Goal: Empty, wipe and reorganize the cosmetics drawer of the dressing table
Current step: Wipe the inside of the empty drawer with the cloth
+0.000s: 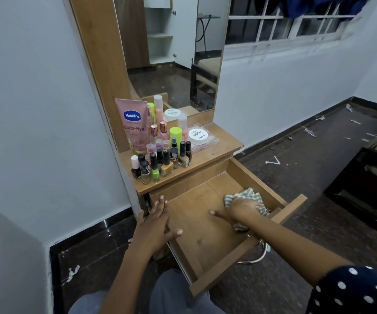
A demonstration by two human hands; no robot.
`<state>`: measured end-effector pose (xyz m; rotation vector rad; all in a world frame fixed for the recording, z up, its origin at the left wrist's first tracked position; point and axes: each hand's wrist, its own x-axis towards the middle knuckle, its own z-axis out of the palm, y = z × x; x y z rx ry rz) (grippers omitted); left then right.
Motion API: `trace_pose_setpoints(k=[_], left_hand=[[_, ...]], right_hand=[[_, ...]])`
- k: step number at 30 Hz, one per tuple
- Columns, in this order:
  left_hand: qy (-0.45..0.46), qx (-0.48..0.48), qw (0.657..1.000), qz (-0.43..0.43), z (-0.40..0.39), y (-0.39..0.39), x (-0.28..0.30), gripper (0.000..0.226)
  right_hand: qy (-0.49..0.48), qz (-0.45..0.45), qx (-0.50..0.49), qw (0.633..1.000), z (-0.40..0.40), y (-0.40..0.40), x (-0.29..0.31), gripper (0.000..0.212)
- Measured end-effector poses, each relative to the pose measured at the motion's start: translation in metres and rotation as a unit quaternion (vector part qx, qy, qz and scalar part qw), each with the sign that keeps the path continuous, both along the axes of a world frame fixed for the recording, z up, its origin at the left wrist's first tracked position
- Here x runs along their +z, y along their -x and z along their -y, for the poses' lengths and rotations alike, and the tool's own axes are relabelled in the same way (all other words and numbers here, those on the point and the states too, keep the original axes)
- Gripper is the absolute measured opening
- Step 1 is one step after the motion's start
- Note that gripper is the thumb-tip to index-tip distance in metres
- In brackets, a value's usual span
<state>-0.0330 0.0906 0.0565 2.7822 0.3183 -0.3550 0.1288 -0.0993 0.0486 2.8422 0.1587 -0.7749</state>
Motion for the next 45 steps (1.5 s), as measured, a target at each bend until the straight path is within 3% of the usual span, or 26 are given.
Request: trace_pose_setpoints(k=[4, 8, 11, 17, 24, 27, 30, 36, 45], left_hand=[[-0.002, -0.001, 1.000, -0.009, 0.000, 0.000, 0.002, 0.089], [-0.003, -0.004, 1.000, -0.009, 0.001, -0.001, 0.004, 0.087], [-0.004, -0.001, 1.000, -0.008, 0.002, 0.000, 0.004, 0.087], [-0.005, 0.002, 1.000, -0.004, 0.003, 0.001, 0.003, 0.087], [0.001, 0.003, 1.000, 0.000, 0.001, 0.001, 0.002, 0.088], [0.001, 0.006, 1.000, 0.002, 0.001, 0.001, 0.001, 0.088], [-0.005, 0.006, 1.000, 0.000, 0.000, 0.001, 0.000, 0.088], [-0.005, 0.005, 1.000, -0.003, 0.001, 0.000, -0.002, 0.089], [-0.002, 0.005, 1.000, 0.003, -0.002, -0.002, -0.006, 0.089]], right_hand=[[0.059, 0.018, 0.031, 0.998, 0.002, -0.001, 0.003, 0.113], [0.018, -0.017, 0.070, 0.997, 0.029, -0.009, -0.004, 0.108], [0.046, -0.011, 0.098, 0.994, 0.029, -0.006, -0.001, 0.113], [0.085, 0.022, 0.030, 0.996, 0.008, 0.009, 0.000, 0.127], [0.103, -0.008, -0.014, 0.995, -0.005, 0.011, 0.020, 0.122], [0.059, -0.015, -0.001, 0.998, -0.004, 0.014, 0.014, 0.110], [-0.014, -0.033, -0.027, 0.999, 0.009, 0.017, -0.002, 0.111], [0.035, -0.016, 0.000, 0.999, 0.017, 0.003, -0.004, 0.107], [-0.073, -0.051, -0.024, 0.996, 0.009, 0.025, 0.008, 0.114]])
